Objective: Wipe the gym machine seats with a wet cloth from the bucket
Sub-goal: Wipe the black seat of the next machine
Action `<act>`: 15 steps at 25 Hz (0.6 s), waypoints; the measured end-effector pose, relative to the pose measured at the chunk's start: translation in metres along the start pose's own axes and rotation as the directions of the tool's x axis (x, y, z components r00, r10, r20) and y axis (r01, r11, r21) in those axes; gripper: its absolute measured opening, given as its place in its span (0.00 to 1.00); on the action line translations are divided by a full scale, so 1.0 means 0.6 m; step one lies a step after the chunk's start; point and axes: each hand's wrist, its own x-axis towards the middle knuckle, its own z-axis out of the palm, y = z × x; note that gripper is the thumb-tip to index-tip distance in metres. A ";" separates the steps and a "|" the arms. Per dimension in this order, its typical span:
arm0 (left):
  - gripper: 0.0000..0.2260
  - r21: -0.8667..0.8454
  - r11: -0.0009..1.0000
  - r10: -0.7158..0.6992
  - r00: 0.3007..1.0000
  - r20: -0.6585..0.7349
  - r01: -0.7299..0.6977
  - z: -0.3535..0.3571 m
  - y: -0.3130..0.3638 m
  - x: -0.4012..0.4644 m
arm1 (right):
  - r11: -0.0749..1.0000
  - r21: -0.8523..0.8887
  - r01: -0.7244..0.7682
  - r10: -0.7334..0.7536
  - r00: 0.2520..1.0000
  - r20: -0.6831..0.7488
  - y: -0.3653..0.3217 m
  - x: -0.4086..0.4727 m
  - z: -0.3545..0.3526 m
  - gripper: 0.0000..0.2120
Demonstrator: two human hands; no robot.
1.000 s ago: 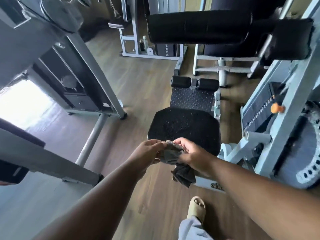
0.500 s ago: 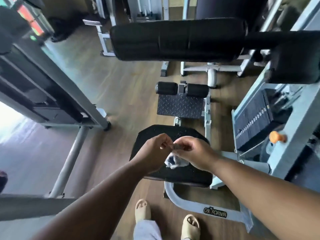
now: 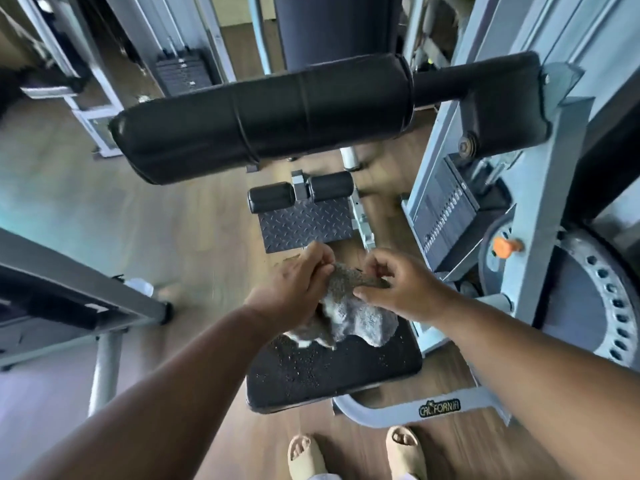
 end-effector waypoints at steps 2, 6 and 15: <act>0.04 -0.013 0.999 0.032 0.999 0.038 -0.031 -0.018 -0.025 -0.005 | 0.991 -0.103 -0.080 0.091 0.991 0.099 -0.002 0.001 -0.003 0.13; 0.07 -0.010 1.000 0.009 0.980 0.197 -0.007 -0.043 -0.086 -0.034 | 0.760 -0.638 -0.122 0.335 0.915 0.225 0.013 -0.006 -0.002 0.09; 0.08 -0.117 0.897 -0.423 0.905 0.048 0.425 0.002 -0.135 -0.009 | 0.899 -0.352 -0.261 0.239 0.965 -0.105 0.043 0.013 0.022 0.07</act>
